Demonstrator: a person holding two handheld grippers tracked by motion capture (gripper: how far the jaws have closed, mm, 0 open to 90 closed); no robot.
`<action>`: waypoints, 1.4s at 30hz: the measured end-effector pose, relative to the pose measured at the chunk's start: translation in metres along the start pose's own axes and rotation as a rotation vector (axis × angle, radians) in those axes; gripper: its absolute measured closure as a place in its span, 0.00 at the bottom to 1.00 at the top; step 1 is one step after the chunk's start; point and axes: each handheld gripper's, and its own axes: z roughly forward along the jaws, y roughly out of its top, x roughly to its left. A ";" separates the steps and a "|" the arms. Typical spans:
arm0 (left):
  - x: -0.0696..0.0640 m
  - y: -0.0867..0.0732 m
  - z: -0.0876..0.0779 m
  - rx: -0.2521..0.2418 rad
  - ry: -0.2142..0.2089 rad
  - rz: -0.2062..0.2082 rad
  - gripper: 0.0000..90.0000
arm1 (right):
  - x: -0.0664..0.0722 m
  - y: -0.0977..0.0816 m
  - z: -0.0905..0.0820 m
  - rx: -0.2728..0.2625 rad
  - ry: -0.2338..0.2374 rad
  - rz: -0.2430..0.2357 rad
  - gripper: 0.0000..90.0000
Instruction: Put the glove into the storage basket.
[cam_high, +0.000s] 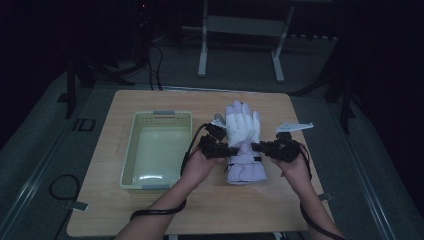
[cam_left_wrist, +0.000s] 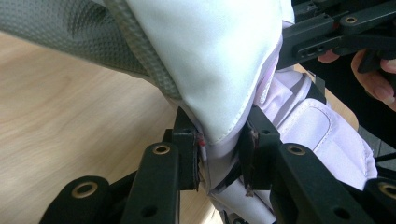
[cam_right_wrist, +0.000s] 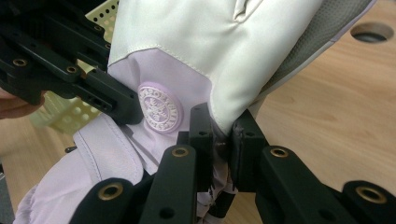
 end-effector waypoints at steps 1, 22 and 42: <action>0.002 0.001 -0.004 -0.002 -0.001 -0.003 0.79 | 0.002 0.003 0.001 -0.001 0.001 -0.001 0.90; 0.044 -0.004 -0.088 -0.001 0.070 -0.013 0.79 | 0.054 0.066 0.049 -0.012 0.068 -0.063 0.90; 0.102 -0.047 -0.160 0.021 0.148 -0.057 0.79 | 0.115 0.100 0.130 0.026 0.136 -0.109 0.90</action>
